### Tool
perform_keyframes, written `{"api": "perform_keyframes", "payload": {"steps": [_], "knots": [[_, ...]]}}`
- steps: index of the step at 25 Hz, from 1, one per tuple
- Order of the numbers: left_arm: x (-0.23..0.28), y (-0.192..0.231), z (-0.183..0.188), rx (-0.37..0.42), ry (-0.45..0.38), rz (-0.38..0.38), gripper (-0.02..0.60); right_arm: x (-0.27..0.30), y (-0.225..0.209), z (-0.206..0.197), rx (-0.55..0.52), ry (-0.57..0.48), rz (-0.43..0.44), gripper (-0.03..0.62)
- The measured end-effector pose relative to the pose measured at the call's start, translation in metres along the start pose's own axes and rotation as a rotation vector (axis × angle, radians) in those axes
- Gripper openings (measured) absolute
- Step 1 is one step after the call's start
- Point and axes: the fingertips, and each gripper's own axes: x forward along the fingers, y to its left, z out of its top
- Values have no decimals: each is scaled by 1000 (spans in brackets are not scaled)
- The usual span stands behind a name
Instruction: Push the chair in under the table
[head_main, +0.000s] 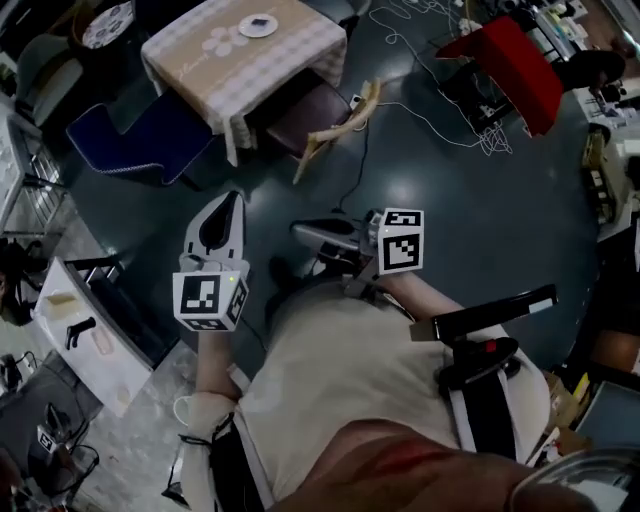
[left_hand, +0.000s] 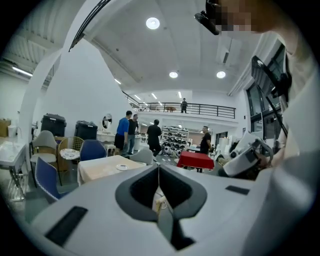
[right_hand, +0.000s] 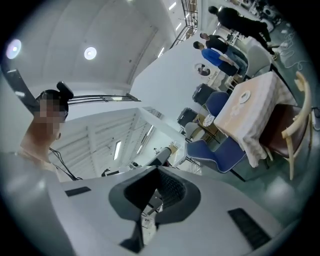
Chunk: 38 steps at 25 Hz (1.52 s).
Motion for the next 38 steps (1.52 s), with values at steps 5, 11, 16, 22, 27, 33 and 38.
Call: {"api": "perform_keyframes", "payload": {"steps": [5,11,16,22,27,33,38], "knots": [[21,-25,-1,38,10,-100,9,-10,-7,12,-33,-41,-28,12],[52,-99,3,57,34,-205,9,-71,-1,23,-57,-94,-38,12],[89,-175,10,107,50,-276,9,-155,-8,31,-44,-207,-82,12],[129,-292,19,158,61,-328,9,-272,-12,49,-3,-329,-44,12],[150,-349,-2,189,146,-324,9,-331,-27,47,82,-392,29,12],[171,-407,-5,256,174,-306,9,-394,-32,41,61,-405,63,12],[181,-431,-14,340,238,-291,9,-424,-30,47,-16,-432,74,11]]}}
